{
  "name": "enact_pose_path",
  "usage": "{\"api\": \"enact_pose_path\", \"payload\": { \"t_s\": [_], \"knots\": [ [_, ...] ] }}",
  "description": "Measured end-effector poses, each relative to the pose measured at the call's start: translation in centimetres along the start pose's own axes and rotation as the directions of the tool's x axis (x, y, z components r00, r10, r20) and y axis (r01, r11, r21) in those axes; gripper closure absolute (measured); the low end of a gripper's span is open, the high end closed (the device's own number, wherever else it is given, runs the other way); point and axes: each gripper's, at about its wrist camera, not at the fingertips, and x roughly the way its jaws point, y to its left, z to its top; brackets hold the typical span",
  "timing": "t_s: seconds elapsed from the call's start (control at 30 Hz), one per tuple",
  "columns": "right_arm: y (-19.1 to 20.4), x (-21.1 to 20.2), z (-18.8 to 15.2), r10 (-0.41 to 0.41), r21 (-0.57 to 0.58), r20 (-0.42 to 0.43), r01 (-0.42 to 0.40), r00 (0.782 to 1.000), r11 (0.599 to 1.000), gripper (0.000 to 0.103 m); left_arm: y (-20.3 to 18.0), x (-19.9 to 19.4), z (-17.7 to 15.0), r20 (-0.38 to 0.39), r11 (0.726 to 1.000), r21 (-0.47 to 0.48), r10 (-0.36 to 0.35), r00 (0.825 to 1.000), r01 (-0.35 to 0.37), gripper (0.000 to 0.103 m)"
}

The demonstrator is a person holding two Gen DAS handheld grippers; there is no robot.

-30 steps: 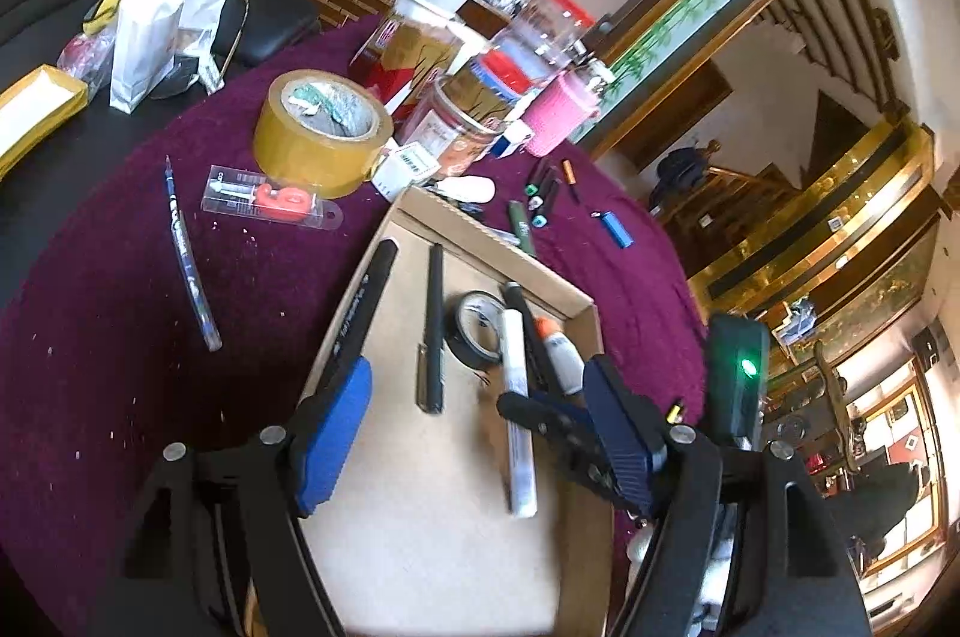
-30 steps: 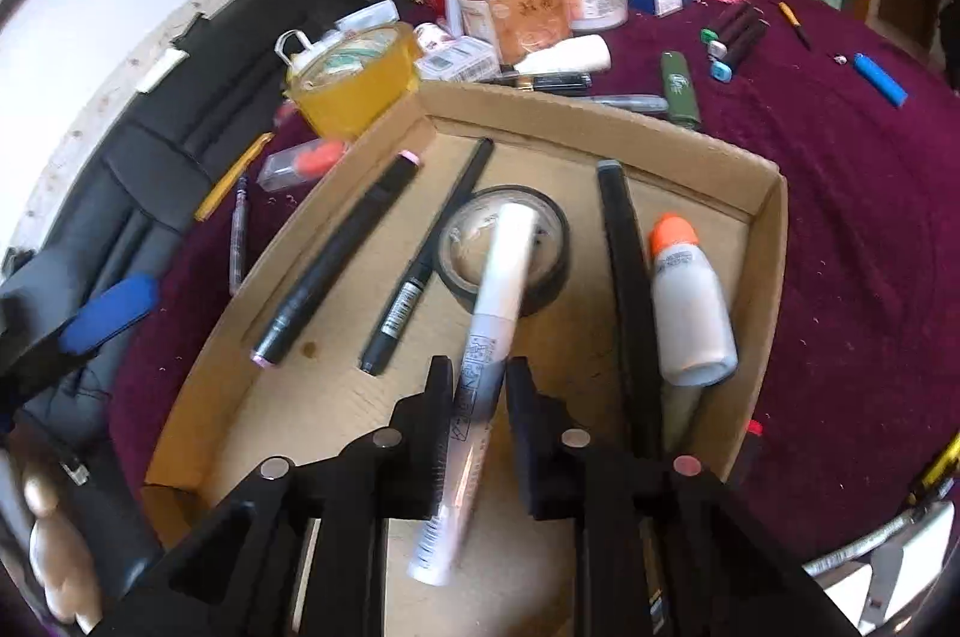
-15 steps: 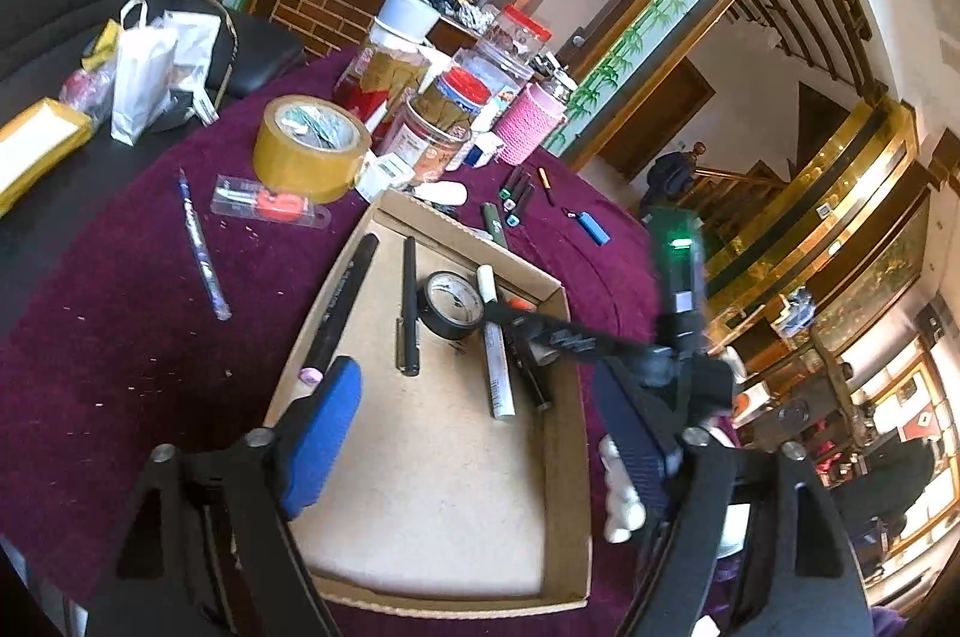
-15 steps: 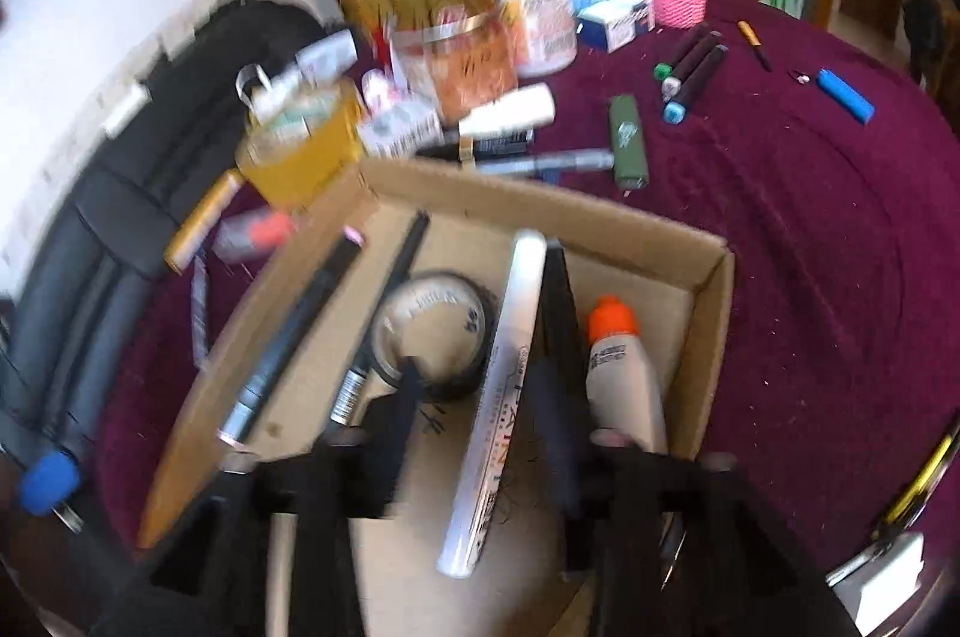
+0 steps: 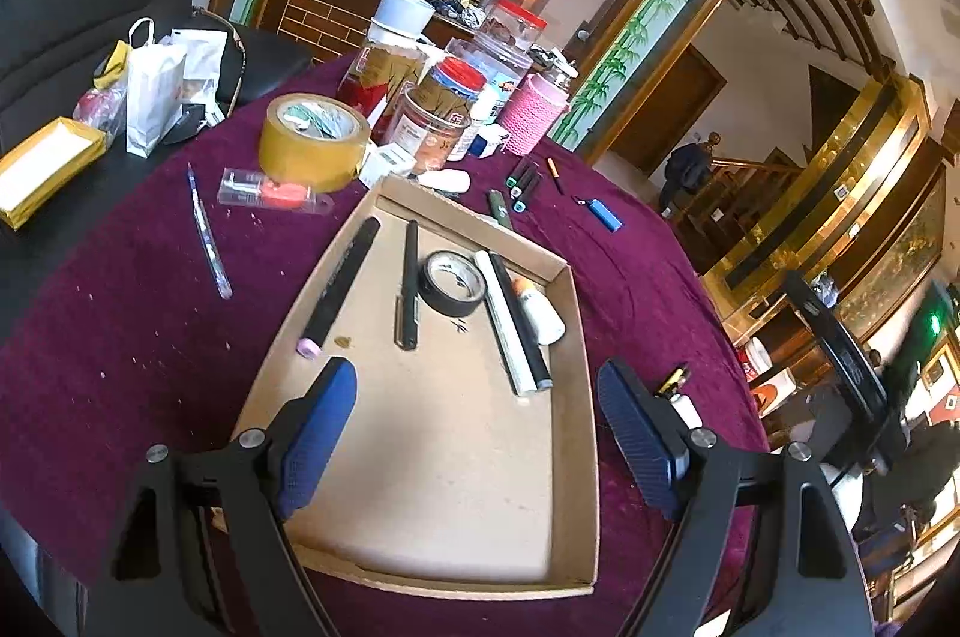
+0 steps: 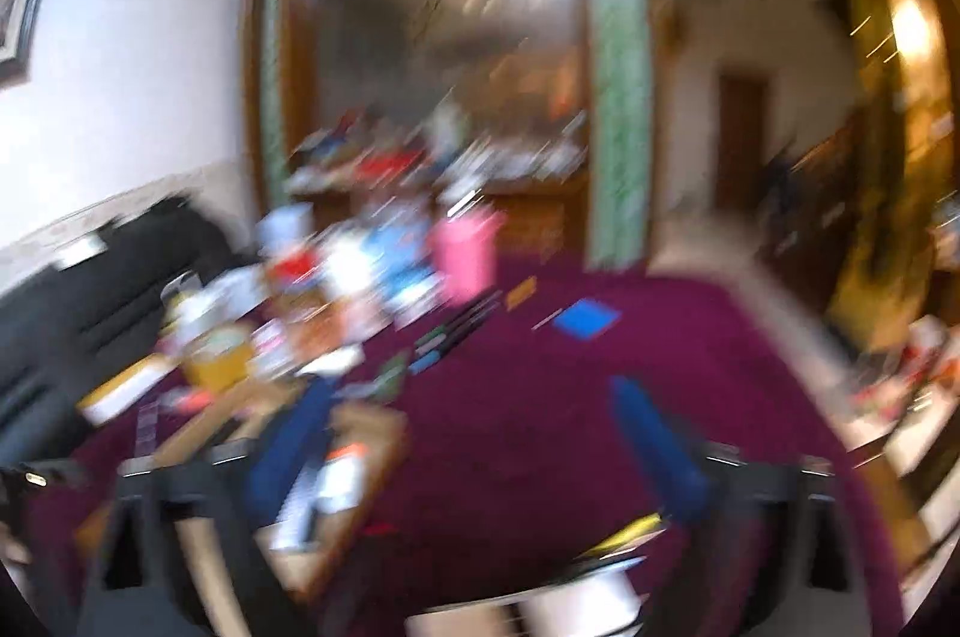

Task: Organize rigid objects
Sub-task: 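Move both tools back to the pile and grasp the white charger with the left tool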

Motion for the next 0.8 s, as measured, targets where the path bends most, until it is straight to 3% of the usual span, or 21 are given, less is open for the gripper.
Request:
{"api": "enact_pose_path", "payload": {
  "t_s": [0.07, 0.1, 0.23, 0.3, 0.4, 0.6, 0.8],
  "knots": [
    [-2.0, -0.8, -0.9, -0.081, -0.011, 0.069, 0.082, 0.994, 0.997, 0.0, 0.1, -0.2, -0.5, 0.005, 1.0, -0.015, 0.01, 1.0, -0.01, 0.021],
    [-2.9, -0.5, -1.2, -0.107, -0.017, 0.055, 0.108, 0.993, 0.994, 0.0, 0.2, -0.3, -0.7, 0.006, 1.0, -0.022, 0.017, 1.0, -0.017, 0.021],
    [-7.8, 2.9, -3.1, -0.116, 0.065, -0.157, 0.127, 0.981, 0.99, 0.0, 0.6, -1.0, -1.7, 0.012, 0.996, -0.066, 0.053, 0.999, -0.052, 0.021],
    [-9.3, 3.5, -4.0, -0.132, 0.092, -0.195, 0.152, 0.972, 0.984, 0.0, 0.7, -1.6, -2.2, 0.018, 0.994, -0.082, 0.079, 0.997, -0.077, 0.021],
    [-11.2, 4.4, -5.2, -0.179, 0.074, -0.206, 0.198, 0.962, 0.977, 0.0, 0.7, -2.5, -2.5, 0.026, 0.988, -0.095, 0.121, 0.992, -0.118, 0.021],
    [-14.4, 5.3, -6.7, -0.198, 0.05, -0.214, 0.213, 0.957, 0.976, 0.001, 0.0, -4.1, -2.2, 0.065, 0.976, -0.11, 0.193, 0.979, -0.185, 0.021],
    [-17.2, 4.6, -7.9, -0.234, 0.087, -0.173, 0.252, 0.957, 0.964, 0.001, -5.0, -0.6, -2.2, 0.008, 0.988, 0.006, 0.154, 0.988, -0.154, 0.021]
  ]
}}
